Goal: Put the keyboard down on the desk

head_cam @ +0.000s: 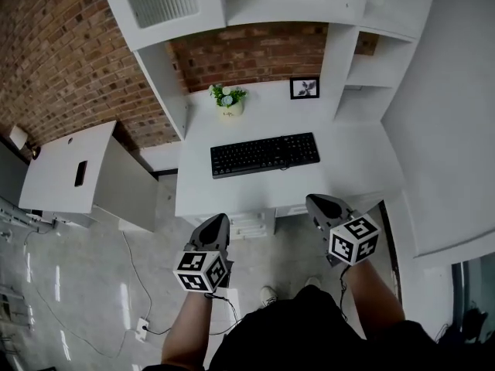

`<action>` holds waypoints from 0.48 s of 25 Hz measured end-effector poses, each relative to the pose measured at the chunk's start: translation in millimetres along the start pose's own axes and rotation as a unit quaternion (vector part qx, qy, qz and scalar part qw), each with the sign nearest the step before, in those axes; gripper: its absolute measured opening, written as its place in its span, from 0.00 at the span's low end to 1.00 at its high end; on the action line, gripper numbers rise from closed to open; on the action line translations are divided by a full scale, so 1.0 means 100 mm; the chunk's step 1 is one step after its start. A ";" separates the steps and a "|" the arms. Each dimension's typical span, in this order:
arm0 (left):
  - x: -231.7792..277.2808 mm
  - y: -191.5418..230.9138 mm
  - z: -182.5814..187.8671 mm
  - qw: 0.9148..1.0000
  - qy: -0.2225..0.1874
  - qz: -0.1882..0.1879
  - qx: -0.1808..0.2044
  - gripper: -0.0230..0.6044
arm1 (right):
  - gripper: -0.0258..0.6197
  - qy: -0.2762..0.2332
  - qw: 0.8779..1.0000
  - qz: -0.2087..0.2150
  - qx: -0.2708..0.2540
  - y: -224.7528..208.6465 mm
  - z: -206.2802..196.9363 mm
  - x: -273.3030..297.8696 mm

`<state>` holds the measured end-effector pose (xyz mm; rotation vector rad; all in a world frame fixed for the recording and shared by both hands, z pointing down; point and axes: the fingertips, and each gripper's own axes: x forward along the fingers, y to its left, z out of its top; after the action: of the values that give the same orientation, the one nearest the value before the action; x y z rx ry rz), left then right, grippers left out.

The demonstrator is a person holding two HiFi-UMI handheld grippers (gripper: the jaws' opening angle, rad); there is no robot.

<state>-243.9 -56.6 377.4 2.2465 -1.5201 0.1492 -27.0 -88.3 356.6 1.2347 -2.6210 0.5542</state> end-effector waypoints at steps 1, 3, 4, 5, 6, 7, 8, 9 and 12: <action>-0.03 -0.08 -0.01 1.000 0.000 0.000 0.000 0.07 | 0.07 -0.001 1.000 0.001 -0.001 0.01 0.00 -0.09; -0.08 -0.23 -0.03 1.000 -0.002 0.001 0.001 0.07 | 0.07 -0.004 1.000 0.003 -0.002 0.00 0.00 -0.25; -0.10 -0.31 -0.04 1.000 -0.003 0.003 0.002 0.07 | 0.07 -0.005 1.000 0.005 -0.002 -0.02 0.00 -0.33; -0.11 -0.38 -0.06 1.000 -0.003 0.005 0.002 0.07 | 0.07 -0.005 1.000 0.007 -0.002 -0.04 -0.01 -0.41; -0.13 -0.45 -0.07 1.000 -0.003 0.007 0.000 0.07 | 0.07 -0.005 1.000 0.009 0.000 -0.06 -0.01 -0.47; -0.14 -0.52 -0.07 1.000 -0.003 0.010 -0.003 0.07 | 0.07 -0.006 1.000 0.011 0.001 -0.08 -0.01 -0.54; -0.15 -0.59 -0.08 1.000 -0.003 0.013 -0.006 0.07 | 0.07 -0.005 1.000 0.014 0.002 -0.09 -0.02 -0.61; -0.16 -0.66 -0.10 1.000 -0.002 0.015 -0.009 0.07 | 0.07 -0.005 1.000 0.017 0.002 -0.10 -0.03 -0.68; -0.20 -0.90 -0.17 1.000 -0.004 0.023 -0.011 0.07 | 0.07 -0.002 1.000 0.028 0.004 -0.16 -0.10 -0.88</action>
<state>-167.4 -4.6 361.6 2.1983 -1.5709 0.1366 41.5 -32.3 341.7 1.1697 -2.6668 0.5738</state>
